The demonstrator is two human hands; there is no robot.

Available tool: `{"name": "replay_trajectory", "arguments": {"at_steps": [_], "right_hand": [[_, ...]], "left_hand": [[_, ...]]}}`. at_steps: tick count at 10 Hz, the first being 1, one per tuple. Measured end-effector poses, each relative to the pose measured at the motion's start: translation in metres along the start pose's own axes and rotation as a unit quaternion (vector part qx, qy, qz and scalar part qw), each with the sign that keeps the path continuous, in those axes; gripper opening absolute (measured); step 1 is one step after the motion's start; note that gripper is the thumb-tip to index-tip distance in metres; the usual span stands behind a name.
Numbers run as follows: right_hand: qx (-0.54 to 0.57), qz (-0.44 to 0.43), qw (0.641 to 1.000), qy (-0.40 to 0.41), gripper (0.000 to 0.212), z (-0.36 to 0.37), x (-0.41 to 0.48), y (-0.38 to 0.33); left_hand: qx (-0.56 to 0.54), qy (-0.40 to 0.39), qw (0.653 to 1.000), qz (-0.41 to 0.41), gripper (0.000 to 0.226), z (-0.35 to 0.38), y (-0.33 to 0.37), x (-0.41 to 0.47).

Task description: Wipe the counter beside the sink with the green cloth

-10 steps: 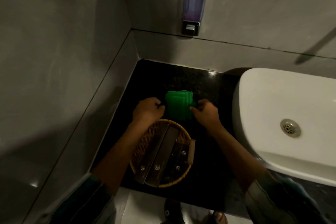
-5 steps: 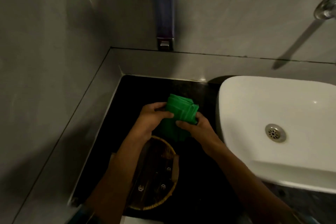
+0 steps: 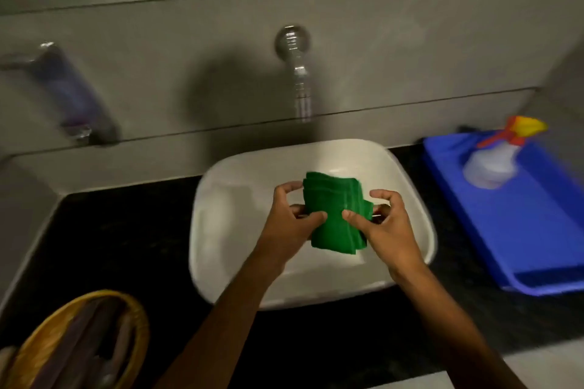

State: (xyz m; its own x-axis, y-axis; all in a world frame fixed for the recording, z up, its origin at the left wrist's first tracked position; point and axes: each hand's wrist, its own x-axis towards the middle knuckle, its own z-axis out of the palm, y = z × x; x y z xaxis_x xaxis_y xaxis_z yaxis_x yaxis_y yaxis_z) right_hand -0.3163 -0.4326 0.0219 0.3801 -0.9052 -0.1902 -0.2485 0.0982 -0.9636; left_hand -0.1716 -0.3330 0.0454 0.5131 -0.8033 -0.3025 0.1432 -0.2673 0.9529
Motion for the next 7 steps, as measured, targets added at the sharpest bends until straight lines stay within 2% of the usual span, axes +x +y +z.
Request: {"name": "replay_trajectory", "arguments": {"at_steps": [1,2,3,4,5,6,7], "right_hand": [[-0.103,-0.053,0.986,0.117,0.046,-0.11,0.034,0.028],[-0.171,-0.049,0.974,0.14,0.033,-0.176,0.054,0.046],[-0.258,-0.035,0.952,0.161,0.027,-0.258,0.078,0.072],[-0.311,-0.012,0.936,0.167,0.03,-0.302,0.091,0.092],[-0.414,0.084,0.903,0.083,0.034,-0.341,0.102,0.125],[-0.534,0.156,0.83,0.024,0.036,-0.35,0.103,0.136],[-0.628,0.112,0.763,0.099,0.036,-0.341,0.107,0.129]], "left_hand": [[0.195,0.017,0.978,0.076,0.046,0.132,-0.001,0.025],[0.29,-0.01,0.946,0.143,0.038,0.21,-0.007,0.036],[0.384,-0.091,0.905,0.159,0.039,0.306,-0.025,0.05],[0.445,-0.157,0.87,0.143,0.043,0.359,-0.04,0.057],[0.617,-0.215,0.742,0.154,0.043,0.403,-0.064,0.062],[0.693,-0.232,0.659,0.176,0.048,0.408,-0.07,0.065],[0.683,-0.174,0.657,0.267,0.041,0.385,-0.065,0.077]]}}
